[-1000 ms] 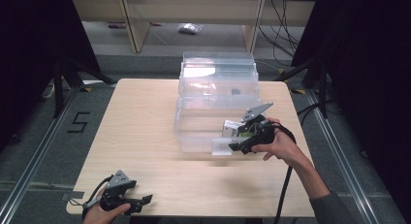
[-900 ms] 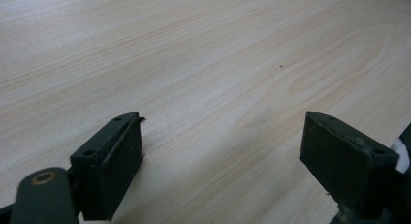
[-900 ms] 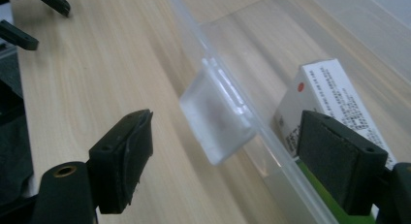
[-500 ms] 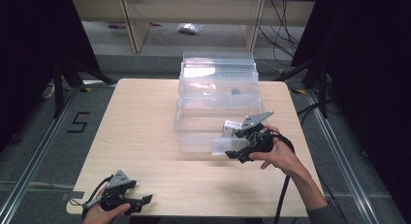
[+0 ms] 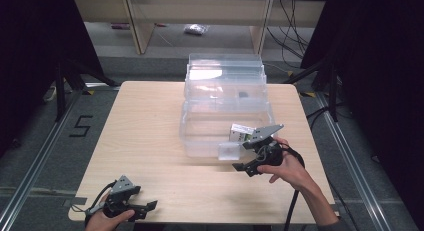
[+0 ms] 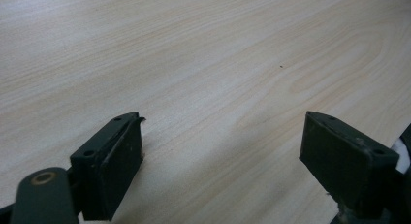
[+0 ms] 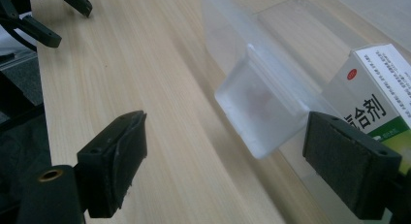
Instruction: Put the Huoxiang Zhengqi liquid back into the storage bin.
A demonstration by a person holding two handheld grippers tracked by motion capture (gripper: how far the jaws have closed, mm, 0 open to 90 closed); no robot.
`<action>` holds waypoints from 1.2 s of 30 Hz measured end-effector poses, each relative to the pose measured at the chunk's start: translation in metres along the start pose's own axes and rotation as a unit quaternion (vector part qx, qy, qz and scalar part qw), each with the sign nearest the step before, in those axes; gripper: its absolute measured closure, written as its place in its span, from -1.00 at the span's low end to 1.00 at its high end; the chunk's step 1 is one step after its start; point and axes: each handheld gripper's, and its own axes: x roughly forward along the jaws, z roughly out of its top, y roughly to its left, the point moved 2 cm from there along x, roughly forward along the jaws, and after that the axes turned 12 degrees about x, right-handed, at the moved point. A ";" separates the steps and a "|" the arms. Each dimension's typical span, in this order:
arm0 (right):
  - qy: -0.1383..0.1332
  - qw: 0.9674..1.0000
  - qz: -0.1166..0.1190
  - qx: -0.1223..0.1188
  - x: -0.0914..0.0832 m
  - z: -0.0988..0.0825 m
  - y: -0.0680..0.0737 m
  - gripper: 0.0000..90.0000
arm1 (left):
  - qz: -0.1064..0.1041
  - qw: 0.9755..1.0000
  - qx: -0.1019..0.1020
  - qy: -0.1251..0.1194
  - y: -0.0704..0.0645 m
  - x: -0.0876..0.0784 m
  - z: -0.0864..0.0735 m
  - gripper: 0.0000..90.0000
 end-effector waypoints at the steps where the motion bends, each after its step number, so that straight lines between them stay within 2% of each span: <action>1: 0.000 1.000 0.003 0.007 0.001 -0.001 0.001 -0.62 | 0.000 1.000 0.000 -0.001 0.000 0.000 0.000 -0.67; 5: 0.005 1.000 0.003 0.010 0.002 -0.004 0.004 -0.62 | 0.000 1.000 0.003 0.003 0.000 -0.001 0.000 -0.67; 7: 0.004 1.000 0.007 0.000 0.003 -0.005 0.005 -0.62 | 0.001 1.000 0.001 0.000 0.000 0.000 0.000 -0.67; 9: 0.000 1.000 0.003 0.000 0.002 -0.006 0.006 -0.62 | 0.001 1.000 -0.001 -0.001 0.000 0.000 0.000 -0.67; 11: 0.002 1.000 0.012 -0.001 0.003 -0.008 0.007 -0.62 | 0.001 1.000 0.000 -0.001 0.000 0.000 0.000 -0.67; 12: -0.001 1.000 0.009 -0.001 0.002 -0.008 0.008 -0.62 | 0.001 1.000 0.001 0.000 0.000 0.000 0.000 -0.67; 18: 0.002 1.000 0.015 0.008 0.003 -0.015 0.010 -0.62 | 0.001 1.000 0.002 0.000 0.000 -0.001 0.000 -0.67; 19: -0.003 1.000 0.014 0.000 0.003 -0.015 0.009 -0.62 | 0.001 1.000 0.000 -0.001 0.000 0.000 0.000 -0.67; 20: -0.002 1.000 0.012 0.007 0.003 -0.017 0.011 -0.62 | 0.001 1.000 0.002 0.001 0.000 -0.001 0.000 -0.67; 21: -0.003 1.000 0.014 0.001 0.003 -0.018 0.010 -0.62 | 0.001 1.000 0.002 0.001 0.000 0.000 0.000 -0.67; 22: -0.002 1.000 0.014 0.010 0.002 -0.020 0.012 -0.62 | 0.001 1.000 0.002 0.001 0.000 0.000 0.000 -0.67; 24: -0.007 1.000 0.015 0.003 0.003 -0.021 0.012 -0.62 | 0.001 1.000 0.002 0.001 0.000 -0.001 0.000 -0.67; 27: -0.003 1.000 0.019 0.010 0.004 -0.025 0.014 -0.62 | 0.006 1.000 0.000 -0.003 0.000 0.000 0.000 -0.67; 29: -0.004 1.000 0.013 0.006 0.004 -0.027 0.015 -0.62 | -0.001 1.000 0.003 0.002 0.001 -0.001 0.000 -0.67; 30: -0.003 1.000 0.020 0.003 0.005 -0.028 0.015 -0.62 | -0.002 1.000 0.005 0.004 0.001 -0.001 0.000 -0.67; 35: 0.000 1.000 0.021 0.006 0.008 -0.033 0.017 -0.62 | 0.005 1.000 0.003 -0.002 0.000 -0.001 0.000 -0.67; 36: 0.004 1.000 0.023 0.006 0.009 -0.034 0.017 -0.62 | -0.002 1.000 0.005 0.003 0.001 -0.001 0.000 -0.67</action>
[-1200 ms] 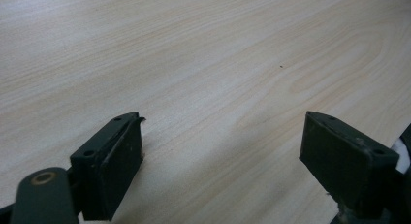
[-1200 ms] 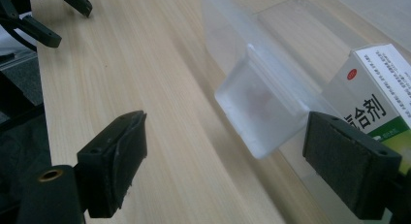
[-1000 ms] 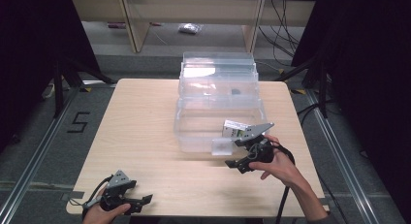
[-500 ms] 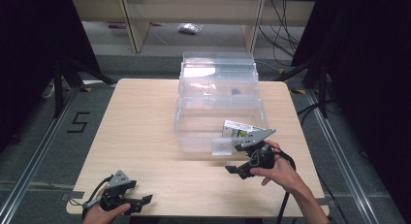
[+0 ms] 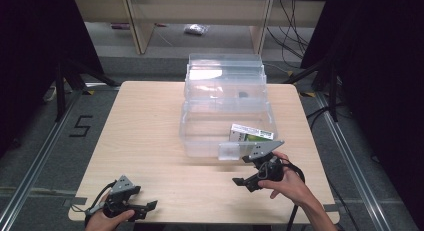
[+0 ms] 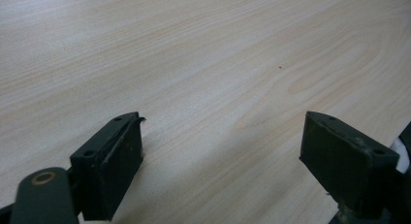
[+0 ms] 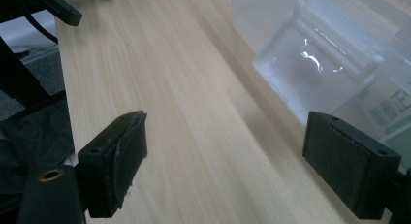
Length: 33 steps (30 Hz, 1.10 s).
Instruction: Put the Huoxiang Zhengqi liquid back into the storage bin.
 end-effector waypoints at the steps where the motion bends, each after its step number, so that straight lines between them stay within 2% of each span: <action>1: 0.001 1.000 0.001 0.000 0.000 -0.001 0.000 -0.62 | 0.000 1.000 -0.001 0.000 0.000 0.000 0.000 -0.67; 4: 0.000 1.000 -0.009 0.008 0.000 -0.004 0.001 -0.62 | 0.006 1.000 -0.001 -0.005 -0.001 0.001 0.000 -0.67; 5: -0.003 1.000 -0.008 0.001 0.001 -0.004 0.000 -0.62 | 0.001 1.000 -0.002 -0.002 0.000 0.000 0.000 -0.67; 11: 0.002 1.000 -0.011 0.014 0.001 -0.010 0.000 -0.62 | 0.001 1.000 -0.003 -0.004 0.000 0.000 0.000 -0.67; 17: 0.003 1.000 -0.011 0.011 0.003 -0.016 0.000 -0.62 | 0.002 1.000 -0.002 -0.005 0.000 0.000 0.000 -0.67; 20: 0.005 0.999 -0.025 0.022 0.001 -0.020 0.000 -0.62 | 0.008 1.000 -0.005 -0.008 -0.001 0.001 0.000 -0.67; 23: 0.007 1.000 -0.022 0.020 0.001 -0.025 -0.002 -0.62 | 0.003 1.000 -0.003 -0.007 -0.001 0.001 0.000 -0.67; 25: 0.007 0.999 -0.031 0.030 -0.002 -0.029 -0.003 -0.62 | 0.008 1.000 -0.003 -0.008 -0.001 0.000 0.000 -0.67; 26: 0.009 0.999 -0.029 0.036 -0.001 -0.031 -0.002 -0.62 | 0.005 1.000 -0.003 -0.007 -0.001 0.000 0.000 -0.67; 27: 0.008 0.999 -0.029 0.031 -0.001 -0.033 -0.004 -0.62 | 0.005 1.000 -0.005 -0.006 -0.001 0.000 0.000 -0.67; 29: 0.011 0.998 -0.036 0.045 -0.001 -0.038 -0.003 -0.62 | 0.004 1.000 -0.004 -0.006 -0.001 0.000 0.000 -0.67; 30: 0.011 0.999 -0.033 0.035 -0.001 -0.038 -0.005 -0.62 | 0.009 1.000 -0.005 -0.007 -0.001 0.000 0.000 -0.67; 31: 0.016 0.998 -0.038 0.044 -0.001 -0.040 -0.005 -0.62 | 0.009 1.000 -0.005 -0.006 -0.001 0.000 0.000 -0.67; 33: 0.015 0.998 -0.044 0.046 -0.001 -0.043 -0.006 -0.62 | 0.004 1.000 -0.004 -0.006 -0.001 0.000 0.000 -0.67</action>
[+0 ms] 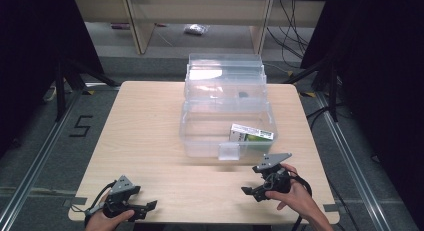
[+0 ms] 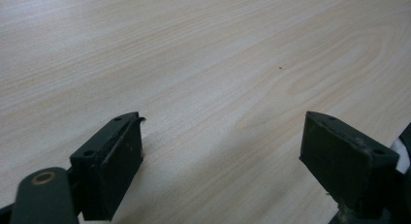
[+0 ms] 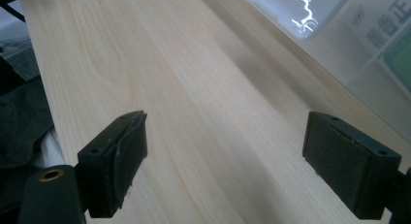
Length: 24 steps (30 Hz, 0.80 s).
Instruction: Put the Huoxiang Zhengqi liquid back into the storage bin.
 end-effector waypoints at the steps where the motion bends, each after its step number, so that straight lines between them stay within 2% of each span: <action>1: -0.005 1.000 0.000 0.003 0.000 -0.002 0.000 -0.62 | 0.004 1.000 -0.001 -0.001 0.000 0.000 0.000 -0.67; 4: 0.002 1.000 -0.001 0.003 -0.001 -0.005 0.000 -0.62 | 0.002 1.000 -0.003 -0.004 0.000 0.000 0.000 -0.67; 5: -0.007 1.000 -0.003 0.001 0.000 -0.006 -0.001 -0.62 | 0.002 1.000 -0.005 -0.002 -0.001 0.000 0.000 -0.67; 7: -0.003 1.000 0.000 0.009 0.000 -0.008 0.001 -0.62 | 0.000 1.000 -0.001 -0.002 0.000 0.000 0.000 -0.67; 9: -0.008 1.000 -0.010 0.003 -0.001 -0.010 0.000 -0.62 | 0.000 1.000 0.000 -0.001 0.000 0.000 0.000 -0.67; 12: 0.001 1.000 -0.010 0.007 -0.003 -0.012 0.000 -0.62 | 0.000 1.000 0.000 -0.001 0.000 0.000 0.000 -0.67; 14: -0.008 1.000 -0.013 0.009 -0.002 -0.013 0.000 -0.62 | 0.000 1.000 0.000 -0.001 0.000 0.000 0.000 -0.67; 22: 0.006 1.000 -0.022 0.011 -0.003 -0.019 0.001 -0.62 | 0.000 1.000 0.002 0.001 0.000 0.000 0.000 -0.67; 24: -0.003 1.000 -0.021 0.007 -0.002 -0.021 0.002 -0.62 | 0.000 1.000 0.001 0.001 0.000 0.000 0.000 -0.67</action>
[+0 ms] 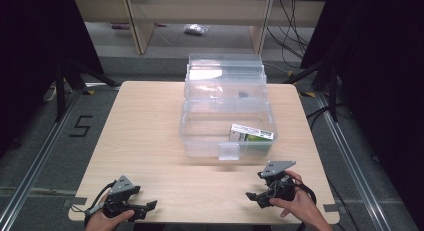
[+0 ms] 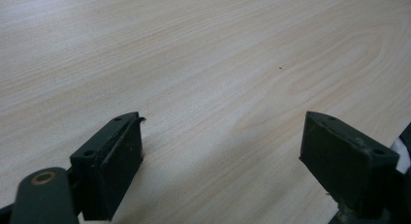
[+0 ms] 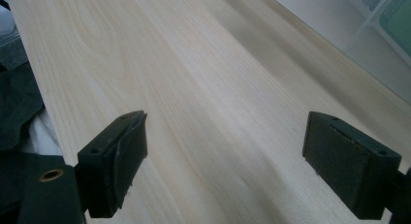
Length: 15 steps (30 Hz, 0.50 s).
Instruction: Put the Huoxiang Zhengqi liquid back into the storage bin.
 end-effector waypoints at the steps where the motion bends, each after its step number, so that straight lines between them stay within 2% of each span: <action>1: 0.002 1.000 0.002 0.002 -0.001 0.000 0.000 -0.62 | 0.000 1.000 0.001 0.001 0.000 0.000 0.000 -0.67; 2: 0.002 1.000 0.001 0.009 -0.001 -0.002 0.002 -0.62 | 0.000 1.000 0.001 0.001 0.000 0.000 0.000 -0.67; 4: 0.008 1.000 0.001 0.007 -0.002 -0.003 0.002 -0.62 | -0.001 1.000 0.002 0.002 0.000 0.000 0.000 -0.67; 5: 0.001 1.000 0.001 0.002 -0.002 -0.004 0.001 -0.62 | 0.000 1.000 -0.001 -0.001 0.000 0.000 0.000 -0.67; 6: 0.007 1.000 0.001 0.013 -0.002 -0.005 0.003 -0.62 | 0.001 1.000 -0.006 -0.001 -0.001 0.000 0.000 -0.67; 7: 0.010 1.000 0.001 -0.004 -0.002 -0.005 0.000 -0.62 | 0.000 1.000 -0.002 -0.002 0.000 0.000 0.000 -0.67; 9: 0.011 1.000 -0.007 0.013 -0.002 -0.008 0.002 -0.62 | 0.000 1.000 -0.003 -0.002 0.000 0.000 0.000 -0.67; 10: 0.018 1.000 -0.007 0.003 -0.003 -0.008 0.001 -0.62 | 0.001 1.000 -0.011 -0.010 -0.002 0.001 0.001 -0.67; 11: 0.016 1.000 -0.015 0.009 -0.002 -0.010 0.002 -0.62 | 0.001 1.000 -0.010 -0.009 -0.002 0.001 0.001 -0.67; 13: 0.019 1.000 -0.017 -0.005 -0.002 -0.011 0.001 -0.62 | 0.000 1.000 -0.009 -0.009 -0.002 0.001 0.000 -0.67; 14: 0.018 1.000 -0.016 -0.004 -0.002 -0.011 0.002 -0.62 | 0.000 1.000 -0.009 -0.009 -0.002 0.001 0.001 -0.67; 15: 0.006 1.000 -0.022 -0.020 -0.001 -0.011 0.001 -0.62 | 0.000 1.000 -0.009 -0.009 -0.002 0.001 0.001 -0.67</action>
